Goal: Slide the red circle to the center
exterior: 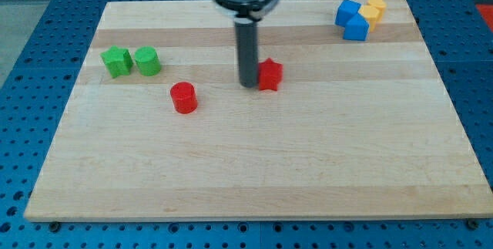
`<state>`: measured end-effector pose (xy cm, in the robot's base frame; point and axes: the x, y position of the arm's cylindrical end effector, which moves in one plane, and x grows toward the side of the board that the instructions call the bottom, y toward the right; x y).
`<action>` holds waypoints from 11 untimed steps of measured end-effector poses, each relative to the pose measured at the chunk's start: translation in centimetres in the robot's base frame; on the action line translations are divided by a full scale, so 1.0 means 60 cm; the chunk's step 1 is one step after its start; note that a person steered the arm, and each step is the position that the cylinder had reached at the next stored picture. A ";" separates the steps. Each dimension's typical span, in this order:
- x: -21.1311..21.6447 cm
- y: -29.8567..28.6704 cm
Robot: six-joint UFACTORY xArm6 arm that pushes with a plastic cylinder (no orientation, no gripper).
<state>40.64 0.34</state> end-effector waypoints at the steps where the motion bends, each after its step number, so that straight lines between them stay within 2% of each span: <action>1: 0.000 -0.011; 4: 0.009 -0.219; 6: 0.062 -0.290; 8: 0.115 -0.286; 10: 0.096 -0.193; 11: 0.096 -0.110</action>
